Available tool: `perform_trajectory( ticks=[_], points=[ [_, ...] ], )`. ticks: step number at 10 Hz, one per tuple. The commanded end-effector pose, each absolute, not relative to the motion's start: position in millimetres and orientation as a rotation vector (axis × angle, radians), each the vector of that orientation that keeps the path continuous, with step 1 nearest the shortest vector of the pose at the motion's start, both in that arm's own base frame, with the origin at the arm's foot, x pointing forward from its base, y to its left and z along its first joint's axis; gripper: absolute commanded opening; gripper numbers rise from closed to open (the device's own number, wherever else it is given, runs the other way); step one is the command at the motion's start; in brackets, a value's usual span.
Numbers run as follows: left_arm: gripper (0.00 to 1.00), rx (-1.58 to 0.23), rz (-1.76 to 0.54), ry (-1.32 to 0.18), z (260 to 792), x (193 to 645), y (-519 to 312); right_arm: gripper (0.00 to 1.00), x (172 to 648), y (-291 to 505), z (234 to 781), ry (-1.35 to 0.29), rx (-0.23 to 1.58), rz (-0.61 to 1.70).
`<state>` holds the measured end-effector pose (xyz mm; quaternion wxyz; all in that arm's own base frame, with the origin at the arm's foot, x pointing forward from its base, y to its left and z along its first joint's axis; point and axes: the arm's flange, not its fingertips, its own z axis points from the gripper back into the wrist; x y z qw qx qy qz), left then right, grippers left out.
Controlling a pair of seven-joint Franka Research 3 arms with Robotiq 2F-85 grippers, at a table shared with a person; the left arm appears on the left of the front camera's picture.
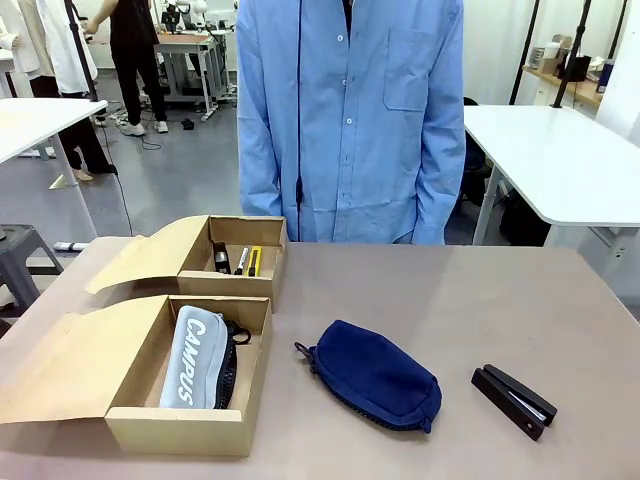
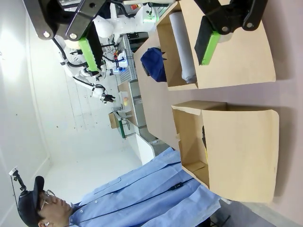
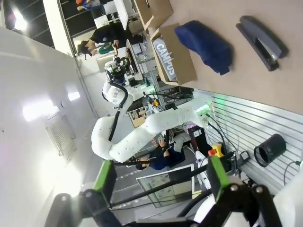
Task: Place items inside the box.
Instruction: Pick up a Pencil pouch or Stapler and place it inside the Mailer Box closest to the robot.
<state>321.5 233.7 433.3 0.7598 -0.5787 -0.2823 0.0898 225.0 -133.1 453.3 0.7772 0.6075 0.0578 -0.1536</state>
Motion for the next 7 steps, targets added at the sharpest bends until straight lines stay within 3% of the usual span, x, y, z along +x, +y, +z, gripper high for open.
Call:
perform_trajectory(
  ticks=[1, 6, 7],
  points=[
    [1.00, -1.268, 0.176, -0.633, 434, 321, 232, 1.00, 224, -131, 459, 0.131, 1.328, -0.349],
    [1.00, -1.268, 0.176, -0.633, 434, 321, 232, 1.00, 225, -133, 453, 0.125, 1.314, -0.333],
    [1.00, -1.268, 0.176, -0.633, 434, 321, 232, 1.00, 240, -96, 478, 0.054, 0.971, -0.265]
  ],
)
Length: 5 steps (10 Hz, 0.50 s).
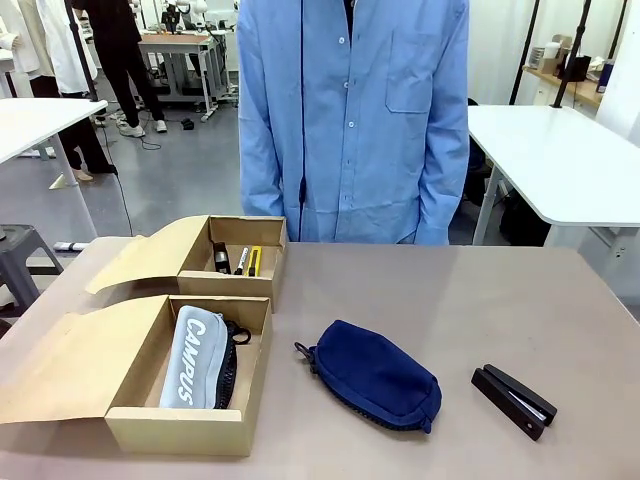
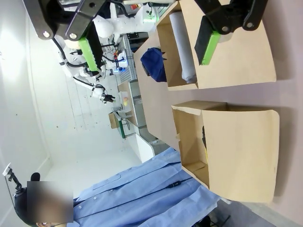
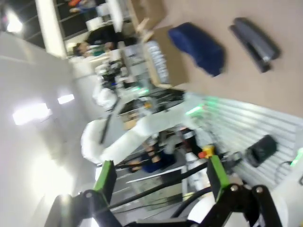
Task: Place items inside the box.
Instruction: Pick up a Pencil pouch or Stapler and place it inside the Mailer Box closest to the robot.
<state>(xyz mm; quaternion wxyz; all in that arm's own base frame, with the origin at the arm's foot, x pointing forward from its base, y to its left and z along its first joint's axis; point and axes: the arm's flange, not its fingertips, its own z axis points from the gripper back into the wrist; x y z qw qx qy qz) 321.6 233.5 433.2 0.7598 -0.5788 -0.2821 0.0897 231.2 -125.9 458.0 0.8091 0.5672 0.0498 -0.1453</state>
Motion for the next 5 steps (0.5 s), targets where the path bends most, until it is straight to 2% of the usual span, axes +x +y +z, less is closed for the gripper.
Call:
perform_trajectory(
  ticks=[1, 4, 5],
  points=[
    [1.00, -1.268, 0.176, -0.633, 434, 321, 232, 1.00, 251, -63, 490, 0.024, 0.645, -0.161],
    [1.00, -1.268, 0.176, -0.633, 434, 321, 232, 1.00, 260, 16, 482, -0.240, 0.138, 0.056],
    [1.00, -1.268, 0.176, -0.633, 434, 321, 232, 1.00, 263, 32, 480, -0.245, 0.154, 0.173]
  ],
)
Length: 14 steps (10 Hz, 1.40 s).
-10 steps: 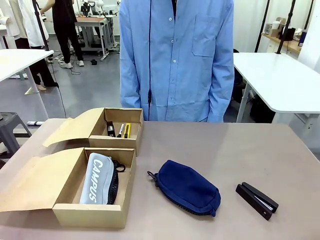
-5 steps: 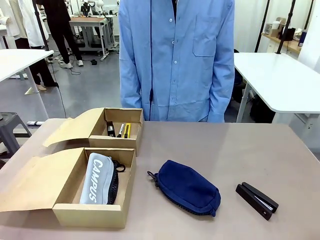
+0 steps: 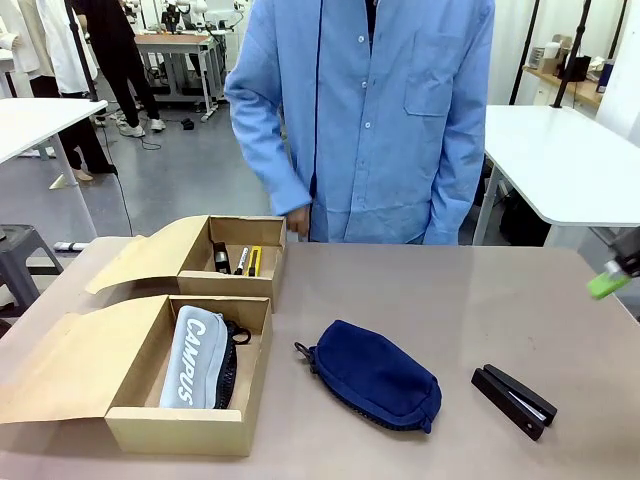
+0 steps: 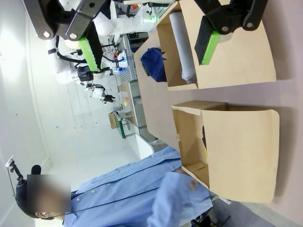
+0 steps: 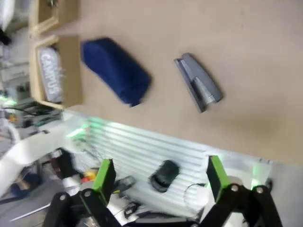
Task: Place items inside the box.
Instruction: Pick up a Pencil pouch or Stapler and place it inside the Mailer Box closest to the robot.
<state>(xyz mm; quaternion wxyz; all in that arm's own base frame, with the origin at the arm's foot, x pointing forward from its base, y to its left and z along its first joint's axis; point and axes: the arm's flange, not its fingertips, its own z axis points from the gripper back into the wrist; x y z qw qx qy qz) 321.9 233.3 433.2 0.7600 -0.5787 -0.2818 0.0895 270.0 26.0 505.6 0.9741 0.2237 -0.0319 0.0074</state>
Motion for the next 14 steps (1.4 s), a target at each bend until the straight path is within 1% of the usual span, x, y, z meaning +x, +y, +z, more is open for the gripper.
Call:
perform_trajectory(
  ticks=[1, 2, 3, 4, 5, 6, 7, 8, 9, 10, 11, 12, 13, 14],
  points=[
    [1.00, -1.268, 0.176, -0.633, 434, 321, 232, 1.00, 269, 45, 480, -0.203, 0.138, 0.208],
    [1.00, -1.268, 0.176, -0.633, 434, 321, 232, 1.00, 275, 56, 485, -0.050, 0.103, 0.000],
    [1.00, -1.268, 0.176, -0.633, 434, 321, 232, 1.00, 274, 47, 503, -0.090, 0.312, 0.108],
    [1.00, -1.268, 0.176, -0.633, 434, 321, 232, 1.00, 276, 61, 496, -0.079, 0.198, 0.114],
    [1.00, -1.268, 0.176, -0.633, 434, 321, 232, 1.00, 274, 72, 495, -0.012, 0.156, 0.064],
    [1.00, -1.268, 0.176, -0.633, 434, 321, 232, 1.00, 285, 83, 483, 0.013, 0.168, 0.072],
    [1.00, -1.268, 0.176, -0.633, 434, 321, 232, 1.00, 302, 90, 465, 0.099, 0.147, 0.108],
    [1.00, -1.268, 0.176, -0.633, 434, 321, 232, 1.00, 309, 59, 463, 0.108, 0.343, 0.162],
    [1.00, -1.268, 0.176, -0.633, 434, 321, 232, 1.00, 298, 11, 474, 0.015, 0.443, 0.094],
    [1.00, -1.268, 0.176, -0.633, 434, 321, 232, 1.00, 274, -33, 480, -0.049, 0.522, 0.043],
    [1.00, -1.268, 0.176, -0.633, 434, 321, 232, 1.00, 248, -64, 477, -0.102, 0.536, -0.057],
    [1.00, -1.268, 0.176, -0.633, 434, 321, 232, 1.00, 231, -79, 468, -0.122, 0.554, -0.120],
    [1.00, -1.268, 0.176, -0.633, 434, 321, 232, 1.00, 234, -76, 468, -0.127, 0.535, -0.117],
    [1.00, -1.268, 0.176, -0.633, 434, 321, 232, 1.00, 247, -58, 470, -0.121, 0.485, -0.057]
  ],
)
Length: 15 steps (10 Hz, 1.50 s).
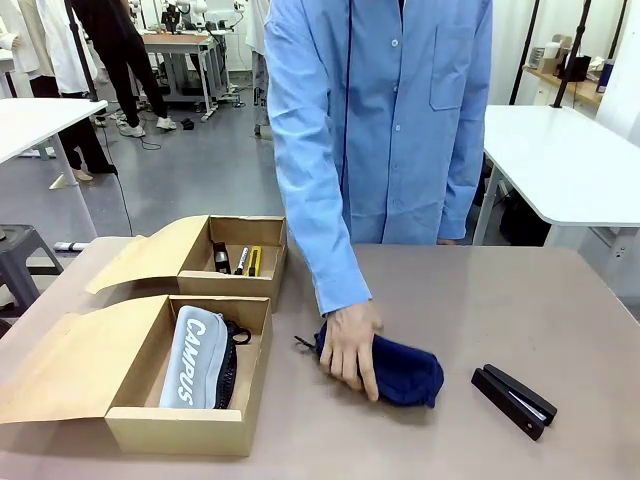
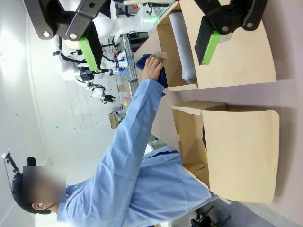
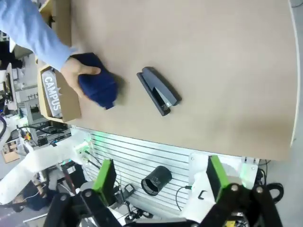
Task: Place items inside the box.
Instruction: Pick up a Pencil pouch or Stapler and place it inside the Mailer Box closest to the robot.
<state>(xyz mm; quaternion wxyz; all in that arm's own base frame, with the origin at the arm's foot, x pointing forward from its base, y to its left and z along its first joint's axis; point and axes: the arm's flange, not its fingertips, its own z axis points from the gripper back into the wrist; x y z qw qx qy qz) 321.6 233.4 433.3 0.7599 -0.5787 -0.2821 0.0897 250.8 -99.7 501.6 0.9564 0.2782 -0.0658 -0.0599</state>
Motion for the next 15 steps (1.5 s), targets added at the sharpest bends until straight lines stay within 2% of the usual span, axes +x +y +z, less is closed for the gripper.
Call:
perform_trajectory(
  ticks=[1, 3, 5, 6, 8, 9, 11, 12, 15],
  points=[
    [1.00, -1.268, 0.176, -0.633, 434, 321, 232, 1.00, 264, -35, 470, -0.104, 0.434, -0.021],
    [1.00, -1.268, 0.176, -0.633, 434, 321, 232, 1.00, 291, 37, 474, -0.064, 0.275, 0.092],
    [1.00, -1.268, 0.176, -0.633, 434, 321, 232, 1.00, 304, 99, 472, -0.008, 0.115, -0.024],
    [1.00, -1.268, 0.176, -0.633, 434, 321, 232, 1.00, 304, 123, 467, -0.026, 0.023, -0.100],
    [1.00, -1.268, 0.176, -0.633, 434, 321, 232, 1.00, 304, 142, 460, -0.116, -0.103, -0.094],
    [1.00, -1.268, 0.176, -0.633, 434, 321, 232, 1.00, 296, 138, 460, -0.051, 0.047, -0.042],
    [1.00, -1.268, 0.176, -0.633, 434, 321, 232, 1.00, 297, 148, 456, -0.084, -0.022, -0.066],
    [1.00, -1.268, 0.176, -0.633, 434, 321, 232, 1.00, 310, 152, 433, -0.037, -0.044, 0.050],
    [1.00, -1.268, 0.176, -0.633, 434, 321, 232, 1.00, 303, 125, 361, -0.005, 0.011, 0.085]
  ],
)
